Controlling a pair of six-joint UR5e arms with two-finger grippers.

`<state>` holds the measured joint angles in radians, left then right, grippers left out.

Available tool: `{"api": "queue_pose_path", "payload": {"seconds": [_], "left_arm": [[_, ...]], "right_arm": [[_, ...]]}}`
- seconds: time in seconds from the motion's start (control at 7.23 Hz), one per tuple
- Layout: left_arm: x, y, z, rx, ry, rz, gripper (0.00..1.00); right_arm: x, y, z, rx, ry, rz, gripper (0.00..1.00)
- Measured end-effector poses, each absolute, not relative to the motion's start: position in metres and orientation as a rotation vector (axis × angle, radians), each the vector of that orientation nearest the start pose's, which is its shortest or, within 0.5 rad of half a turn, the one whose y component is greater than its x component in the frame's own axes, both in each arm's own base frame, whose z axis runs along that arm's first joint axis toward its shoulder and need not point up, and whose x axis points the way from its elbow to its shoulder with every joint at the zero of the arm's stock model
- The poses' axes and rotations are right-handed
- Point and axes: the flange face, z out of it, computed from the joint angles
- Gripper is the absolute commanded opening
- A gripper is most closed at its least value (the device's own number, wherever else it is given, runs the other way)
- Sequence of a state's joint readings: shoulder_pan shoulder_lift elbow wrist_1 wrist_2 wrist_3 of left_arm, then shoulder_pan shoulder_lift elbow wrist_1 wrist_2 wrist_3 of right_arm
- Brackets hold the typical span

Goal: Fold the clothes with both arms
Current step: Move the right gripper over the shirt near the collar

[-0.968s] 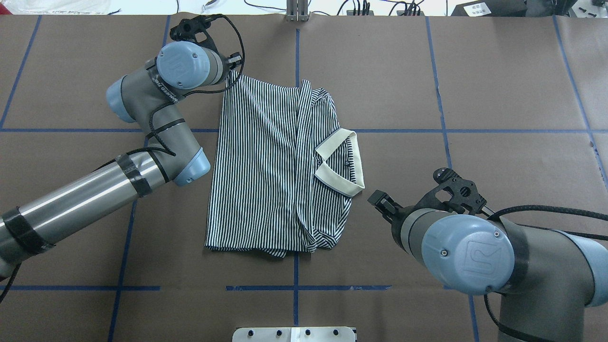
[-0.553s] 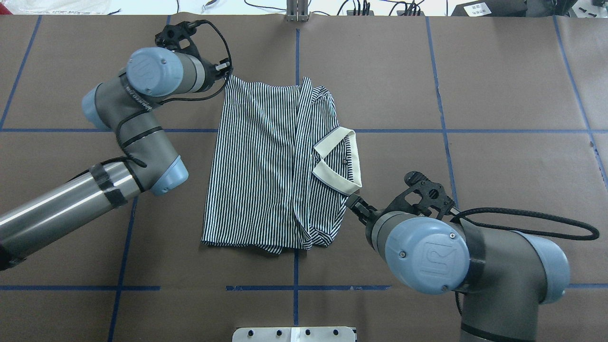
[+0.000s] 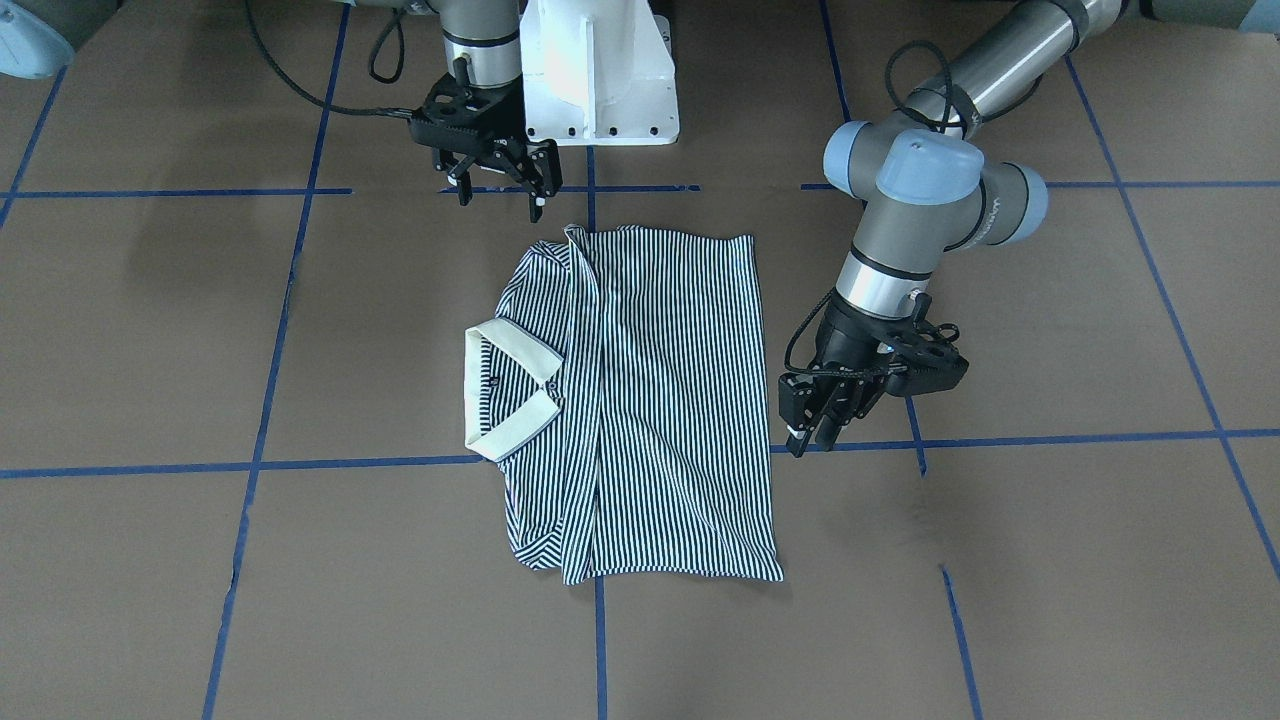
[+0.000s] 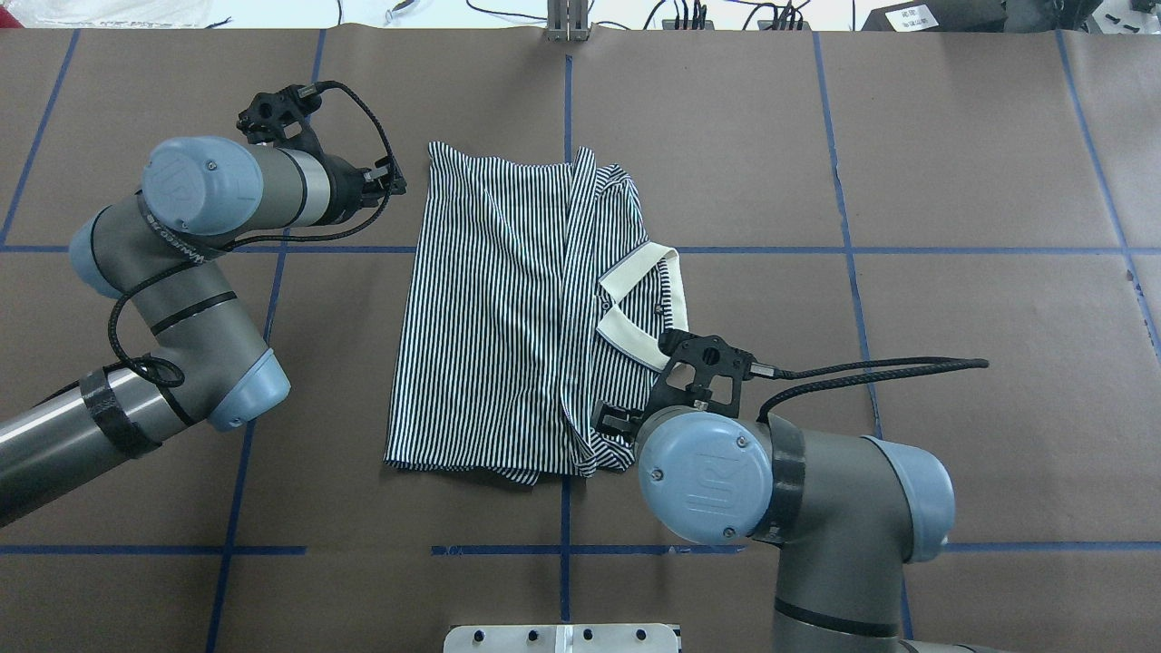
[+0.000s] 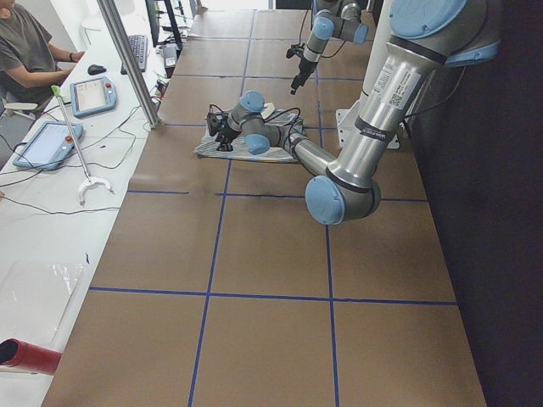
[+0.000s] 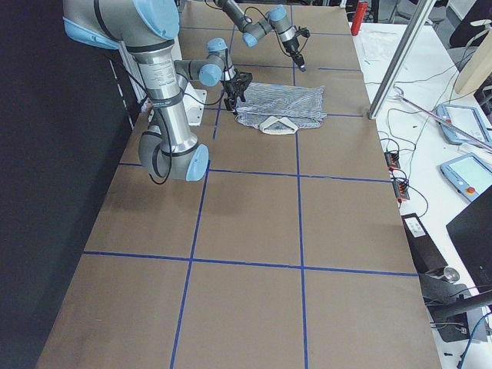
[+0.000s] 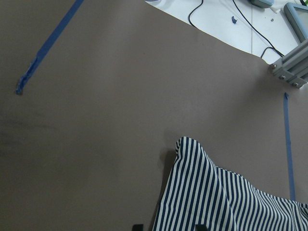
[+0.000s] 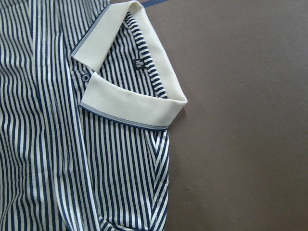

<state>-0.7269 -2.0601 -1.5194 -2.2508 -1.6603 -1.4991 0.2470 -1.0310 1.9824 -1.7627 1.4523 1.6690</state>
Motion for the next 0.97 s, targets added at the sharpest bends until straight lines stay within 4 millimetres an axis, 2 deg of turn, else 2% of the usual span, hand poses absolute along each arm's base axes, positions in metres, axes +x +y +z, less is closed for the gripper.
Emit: {"api": "queue_pose_path", "payload": {"seconds": [0.55, 0.97], "left_arm": [[0.441, -0.541, 0.329, 0.336, 1.08, -0.544, 0.47], [0.45, -0.535, 0.332, 0.323, 1.079, -0.539, 0.47]], "right_arm": [[-0.586, -0.321, 0.193, 0.162, -0.693, 0.016, 1.0], [-0.615, -0.33, 0.19, 0.133, -0.663, -0.029, 1.0]]}}
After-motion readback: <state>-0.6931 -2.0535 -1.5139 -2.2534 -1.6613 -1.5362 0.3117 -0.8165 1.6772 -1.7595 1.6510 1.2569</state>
